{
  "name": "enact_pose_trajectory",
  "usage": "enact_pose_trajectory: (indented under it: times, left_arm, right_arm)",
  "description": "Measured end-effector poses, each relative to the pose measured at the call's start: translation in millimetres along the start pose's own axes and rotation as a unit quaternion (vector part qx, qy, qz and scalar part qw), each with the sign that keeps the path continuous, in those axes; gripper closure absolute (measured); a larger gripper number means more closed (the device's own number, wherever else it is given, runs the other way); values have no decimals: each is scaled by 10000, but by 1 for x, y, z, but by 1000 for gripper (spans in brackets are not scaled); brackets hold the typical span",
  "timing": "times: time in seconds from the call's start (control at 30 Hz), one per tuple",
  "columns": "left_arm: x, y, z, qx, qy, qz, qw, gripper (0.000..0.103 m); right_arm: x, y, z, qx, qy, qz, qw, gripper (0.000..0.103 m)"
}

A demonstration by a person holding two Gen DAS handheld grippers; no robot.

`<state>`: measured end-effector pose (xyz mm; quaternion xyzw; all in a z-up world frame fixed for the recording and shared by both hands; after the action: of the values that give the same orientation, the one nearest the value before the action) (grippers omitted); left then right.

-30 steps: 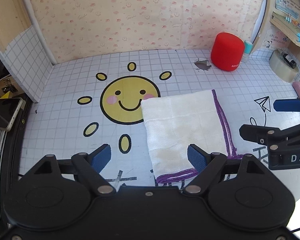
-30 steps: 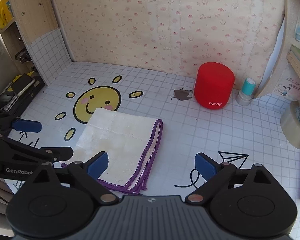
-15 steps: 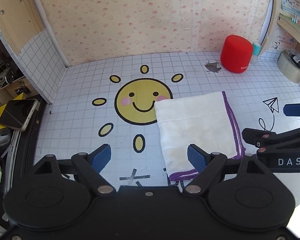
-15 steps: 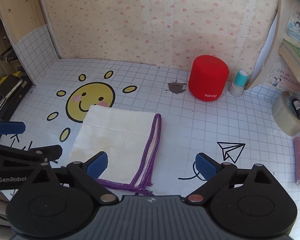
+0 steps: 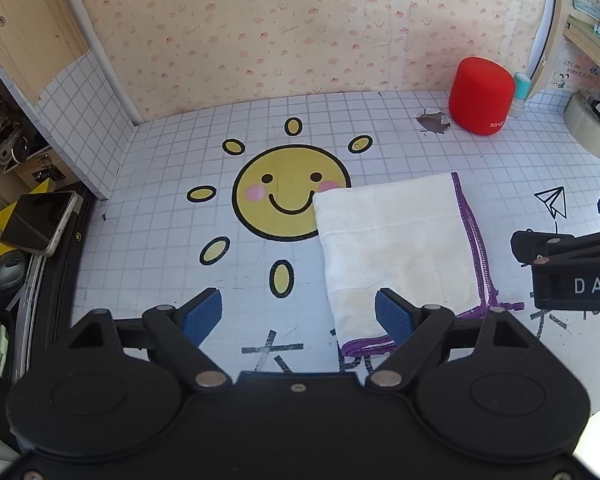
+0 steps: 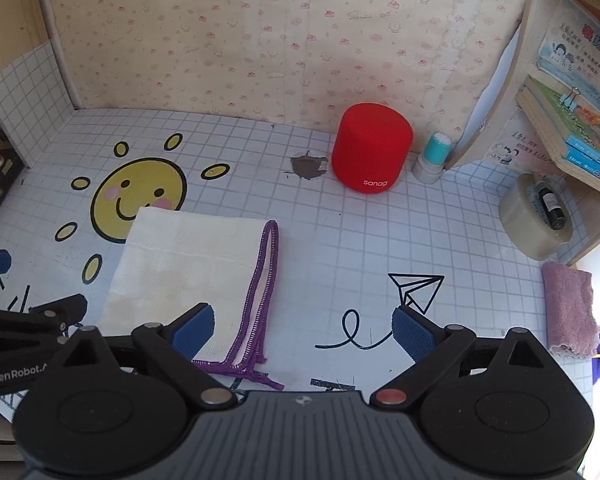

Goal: Fold towel

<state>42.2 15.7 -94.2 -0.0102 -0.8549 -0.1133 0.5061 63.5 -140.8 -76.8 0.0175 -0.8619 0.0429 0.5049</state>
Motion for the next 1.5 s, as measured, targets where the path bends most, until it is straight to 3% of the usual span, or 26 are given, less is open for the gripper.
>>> enact_pose_trajectory:
  times: [0.17, 0.3, 0.53, 0.7, 0.93, 1.2, 1.5]
  left_arm:
    - [1, -3, -1, 34, 88, 60, 9999, 18]
    - [2, -1, 2, 261, 125, 132, 9995, 18]
    - [1, 3, 6, 342, 180, 36, 9992, 18]
    - [1, 5, 5, 190, 150, -93, 9997, 18]
    - [-1, 4, 6, 262, 286, 240, 9990, 19]
    - [2, -3, 8, -311, 202, 62, 9993, 19]
    - [6, -4, 10, -346, 246, 231, 9988, 21]
  right_arm:
    - [-3, 3, 0, -81, 158, 229, 9996, 6]
    - [-12, 1, 2, -189, 568, 416, 9973, 6]
    - [-12, 1, 11, -212, 633, 164, 9976, 6]
    - [-9, 4, 17, -31, 465, 45, 9989, 6]
    - [-3, 8, 26, 337, 291, -127, 9989, 6]
    - [-1, 15, 16, 794, 117, -30, 9968, 6]
    - [2, 19, 6, 935, -20, -130, 9955, 6]
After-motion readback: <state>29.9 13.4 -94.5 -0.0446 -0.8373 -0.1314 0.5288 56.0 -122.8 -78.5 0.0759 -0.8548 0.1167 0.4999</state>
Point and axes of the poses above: each gripper's, at about its wrist camera, not at the fingertips, and x roughly against the way its jaws point, y to its left, z to its underside, the point moved 7 cm from there along -x, roughly the way its jaws point, and after that the axes turned 7 degrees about -x, right-handed, at the moved point
